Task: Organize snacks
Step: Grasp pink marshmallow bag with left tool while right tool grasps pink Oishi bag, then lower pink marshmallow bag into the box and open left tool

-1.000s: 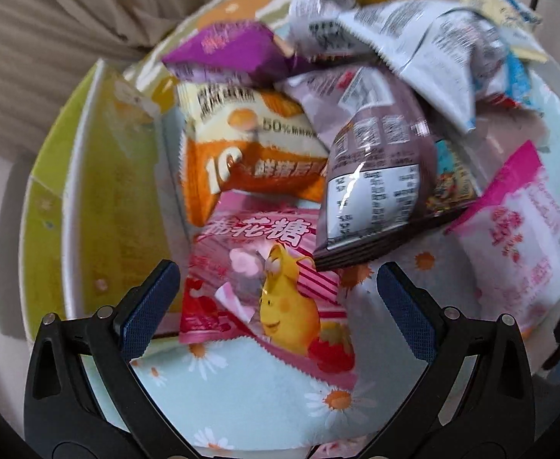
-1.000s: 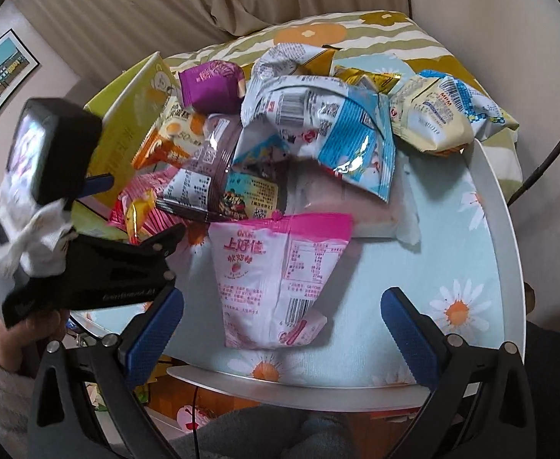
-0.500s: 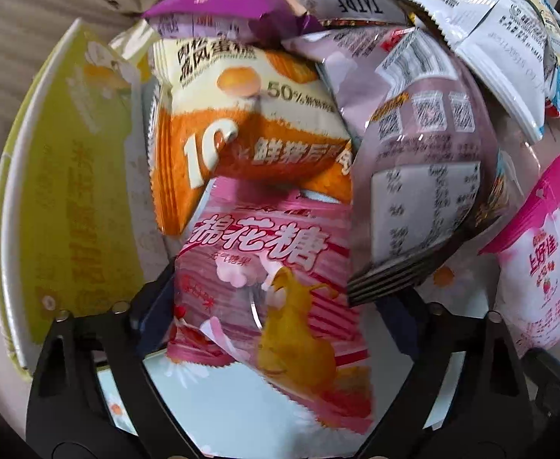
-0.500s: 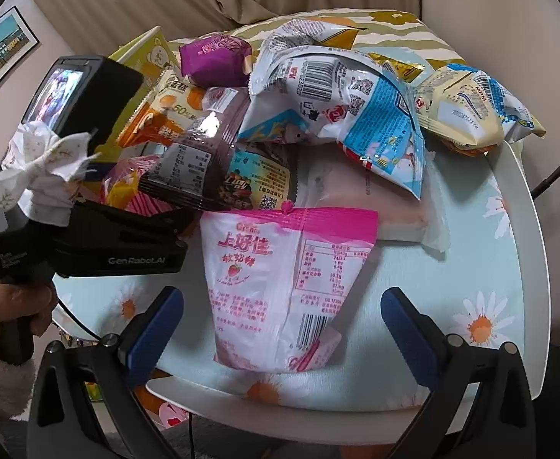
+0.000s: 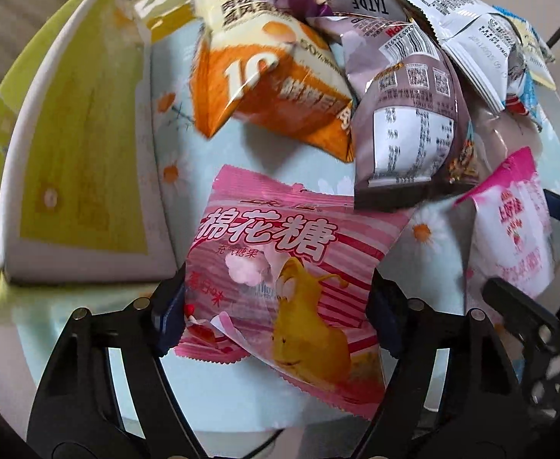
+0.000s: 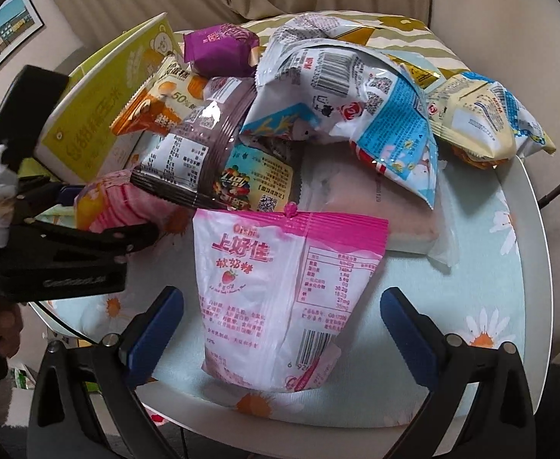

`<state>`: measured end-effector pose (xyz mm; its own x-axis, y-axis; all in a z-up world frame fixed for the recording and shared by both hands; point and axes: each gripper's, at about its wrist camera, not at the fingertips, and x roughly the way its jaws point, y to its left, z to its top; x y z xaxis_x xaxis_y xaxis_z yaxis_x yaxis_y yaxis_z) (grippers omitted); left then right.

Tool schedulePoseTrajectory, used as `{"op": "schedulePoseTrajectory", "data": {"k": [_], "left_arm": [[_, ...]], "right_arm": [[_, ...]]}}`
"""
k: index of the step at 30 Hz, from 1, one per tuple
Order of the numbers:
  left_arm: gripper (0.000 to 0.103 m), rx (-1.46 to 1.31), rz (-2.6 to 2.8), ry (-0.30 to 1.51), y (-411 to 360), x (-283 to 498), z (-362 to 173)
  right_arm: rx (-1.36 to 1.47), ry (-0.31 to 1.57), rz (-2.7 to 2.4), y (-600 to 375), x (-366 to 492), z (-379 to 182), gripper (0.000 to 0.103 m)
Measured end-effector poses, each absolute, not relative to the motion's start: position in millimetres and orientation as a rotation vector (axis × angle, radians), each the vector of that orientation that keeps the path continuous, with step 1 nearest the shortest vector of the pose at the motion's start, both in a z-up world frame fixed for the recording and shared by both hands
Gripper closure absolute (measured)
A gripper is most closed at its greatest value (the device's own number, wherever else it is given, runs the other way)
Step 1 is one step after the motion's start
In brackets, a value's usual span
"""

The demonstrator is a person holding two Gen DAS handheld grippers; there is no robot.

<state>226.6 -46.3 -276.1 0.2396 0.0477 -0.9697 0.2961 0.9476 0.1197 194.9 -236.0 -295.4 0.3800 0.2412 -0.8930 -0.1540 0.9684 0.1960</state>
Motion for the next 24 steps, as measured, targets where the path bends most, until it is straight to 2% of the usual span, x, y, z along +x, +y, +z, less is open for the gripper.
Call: {"op": "schedulePoseTrajectory", "data": {"k": [2,4,6,10,12,15,24], "left_arm": [[0.028,0.291,-0.174,1.323,-40.9,224.0,-274.9],[0.028,0.286,-0.174,1.316,-37.2,222.0,-273.3],[0.028,0.280,-0.173,1.310,-36.2,219.8,-271.4],[0.028,0.262,-0.166,1.302,-31.6,222.5,-269.5],[0.028,0.254,-0.161,1.296,-42.0,202.1,-268.7],[0.028,0.233,-0.155,1.290,-40.5,195.8,-263.3],[0.028,0.191,-0.119,1.213,-50.7,182.4,-227.9]], "right_arm": [[0.073,1.163,0.259,-232.8,195.3,-298.7,0.009],[0.060,1.173,0.264,-229.6,196.8,-302.9,0.018],[0.050,1.189,0.273,-228.0,197.5,-307.6,0.037],[0.055,1.195,0.284,-226.2,197.2,-310.3,0.049],[0.054,1.185,0.287,-225.7,196.4,-308.4,0.059],[0.053,1.168,0.288,-226.1,196.0,-303.9,0.063],[0.064,1.107,0.305,-230.0,178.6,-272.8,0.064]]}}
